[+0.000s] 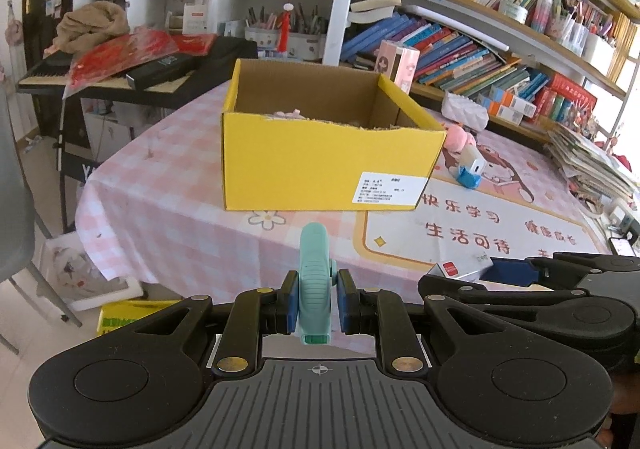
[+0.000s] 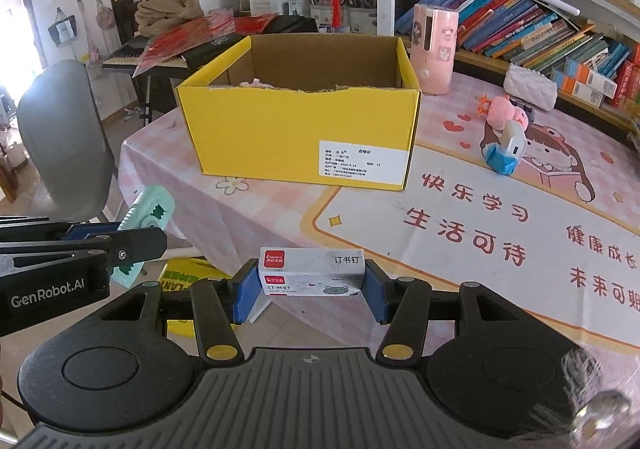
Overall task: Organize objects
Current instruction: 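Carry the stapler and staple box with both grippers over the yellow box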
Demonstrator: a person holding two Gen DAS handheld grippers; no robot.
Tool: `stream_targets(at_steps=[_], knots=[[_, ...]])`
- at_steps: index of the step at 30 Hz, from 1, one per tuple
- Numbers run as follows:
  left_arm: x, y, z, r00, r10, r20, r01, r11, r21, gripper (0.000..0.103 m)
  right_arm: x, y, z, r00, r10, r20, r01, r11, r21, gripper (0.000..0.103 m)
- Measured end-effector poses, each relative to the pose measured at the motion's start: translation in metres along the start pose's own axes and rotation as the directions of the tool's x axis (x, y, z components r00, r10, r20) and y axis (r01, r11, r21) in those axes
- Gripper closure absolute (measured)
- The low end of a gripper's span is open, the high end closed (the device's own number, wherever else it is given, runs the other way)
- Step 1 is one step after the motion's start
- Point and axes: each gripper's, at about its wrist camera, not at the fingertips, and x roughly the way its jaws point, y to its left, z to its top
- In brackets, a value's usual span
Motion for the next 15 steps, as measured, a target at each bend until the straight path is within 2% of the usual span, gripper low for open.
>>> stream_targets(at_steps=[7,15], knots=[[-0.001,0.001,0.008,0.999,0.001,0.038,-0.001,1.0,0.01,0.086,0.001,-0.001,0.012,0.999,-0.024,0.028,0.024,1.0,-0.005,0.052],[0.005,0.004,0.04,0.994,0.011,0.111,-0.013,1.0,0.013,0.086,0.008,-0.007,0.044,0.996,-0.029,0.085,0.028,1.0,0.004,0.052]])
